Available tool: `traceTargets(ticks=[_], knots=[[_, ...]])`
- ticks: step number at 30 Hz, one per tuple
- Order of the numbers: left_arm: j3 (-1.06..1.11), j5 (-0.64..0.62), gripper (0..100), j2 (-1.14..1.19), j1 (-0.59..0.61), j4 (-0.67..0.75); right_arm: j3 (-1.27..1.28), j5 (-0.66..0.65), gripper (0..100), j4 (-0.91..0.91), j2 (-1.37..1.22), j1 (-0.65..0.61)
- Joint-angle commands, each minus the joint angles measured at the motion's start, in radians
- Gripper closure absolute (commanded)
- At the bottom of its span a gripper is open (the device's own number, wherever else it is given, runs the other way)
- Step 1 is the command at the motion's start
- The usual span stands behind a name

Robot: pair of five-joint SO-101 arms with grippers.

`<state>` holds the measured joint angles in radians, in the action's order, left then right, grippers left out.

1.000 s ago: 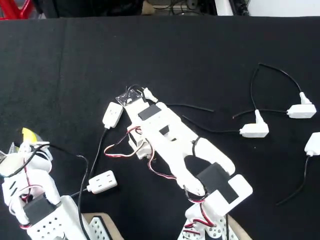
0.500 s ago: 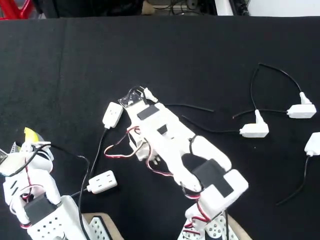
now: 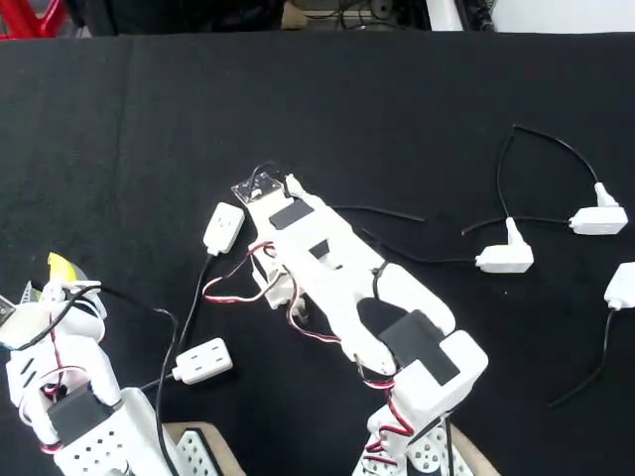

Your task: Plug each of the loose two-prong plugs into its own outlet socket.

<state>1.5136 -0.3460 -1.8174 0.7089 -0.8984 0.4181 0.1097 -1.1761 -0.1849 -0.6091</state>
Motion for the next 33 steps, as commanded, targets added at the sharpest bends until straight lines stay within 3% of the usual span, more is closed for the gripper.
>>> traceTargets(ticks=[1,9,16,21,24,33], knots=[[-0.007,0.006,83,-0.006,-0.008,0.021,-0.047,0.011,96.8,-0.008,0.004,0.012],[-0.002,0.006,83,-0.006,-0.013,0.021,-0.033,0.008,98.7,-0.009,0.065,0.044],[-0.002,0.006,83,-0.006,-0.015,0.023,0.124,-0.029,98.7,0.026,0.288,0.009],[0.001,0.008,83,-0.006,-0.082,0.021,0.326,-0.029,98.7,0.249,0.518,-0.015],[0.019,0.081,83,-0.006,-0.156,0.023,0.476,-0.015,98.7,0.427,0.676,-0.017],[0.058,0.207,83,-0.006,-0.4,0.021,0.88,0.21,98.7,0.904,1.119,-0.037]])
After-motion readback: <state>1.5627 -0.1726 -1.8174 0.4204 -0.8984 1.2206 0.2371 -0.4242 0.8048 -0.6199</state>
